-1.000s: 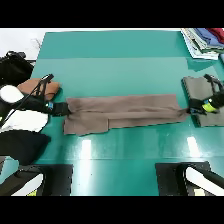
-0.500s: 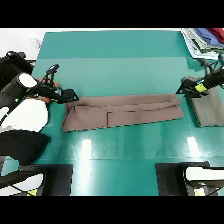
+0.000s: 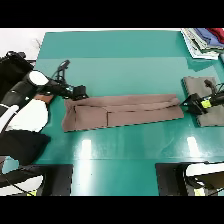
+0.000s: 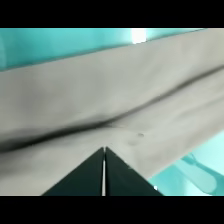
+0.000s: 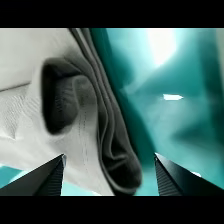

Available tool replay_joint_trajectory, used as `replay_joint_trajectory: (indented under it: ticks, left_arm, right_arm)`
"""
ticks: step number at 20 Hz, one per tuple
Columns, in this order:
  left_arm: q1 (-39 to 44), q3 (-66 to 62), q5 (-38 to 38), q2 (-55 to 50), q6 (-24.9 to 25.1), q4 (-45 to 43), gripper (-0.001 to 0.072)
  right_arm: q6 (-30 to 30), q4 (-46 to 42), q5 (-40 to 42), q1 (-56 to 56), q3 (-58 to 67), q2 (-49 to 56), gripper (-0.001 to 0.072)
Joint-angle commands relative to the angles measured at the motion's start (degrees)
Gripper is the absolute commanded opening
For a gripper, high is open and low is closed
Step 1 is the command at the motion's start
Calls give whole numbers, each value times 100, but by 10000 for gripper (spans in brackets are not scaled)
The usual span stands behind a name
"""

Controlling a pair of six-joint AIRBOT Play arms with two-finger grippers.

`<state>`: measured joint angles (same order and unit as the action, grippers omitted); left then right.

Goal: Fold the shirts.

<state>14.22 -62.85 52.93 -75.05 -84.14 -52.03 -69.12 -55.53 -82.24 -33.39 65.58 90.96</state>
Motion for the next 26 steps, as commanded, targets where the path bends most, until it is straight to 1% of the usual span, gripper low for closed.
replay_joint_trajectory:
  ticks: [1,3,4,5,6,7,9,10,12,16,21,26]
  left_arm:
    - [734,-94,-509,-328,-291,70,26]
    - [1108,-376,-627,-708,-319,92,27]
    - [1268,-595,-627,-953,-354,92,27]
    - [1403,-809,-625,-1191,-376,92,27]
    - [1528,-1049,-619,-1456,-411,92,26]
    - [1631,-1296,-581,-1718,-415,90,27]
    - [1786,-1720,-531,-2164,-442,98,26]
    - [1838,-1864,-540,-2321,-446,103,26]
    - [1873,-2085,-540,-2577,-463,109,27]
    - [1873,-2190,-619,-2833,-588,131,26]
    - [1873,-2190,-599,-2970,-588,151,27]
    - [1871,-2190,-581,-2970,-588,151,27]
  right_arm:
    - [424,866,243,22,-332,372,549]
    - [629,944,326,249,-289,439,381]
    - [697,942,302,374,-232,420,308]
    - [772,935,258,492,-140,361,158]
    - [772,931,247,597,-26,236,45]
    - [772,931,212,686,114,74,18]
    - [761,940,127,887,479,-363,18]
    - [645,942,39,1025,684,-619,18]
    - [356,946,-70,1366,1095,-1088,18]
    - [-289,951,-26,2208,1832,-1749,18]
    - [-734,951,26,3257,2531,-1965,18]
    - [-951,955,455,4153,2833,-1965,18]
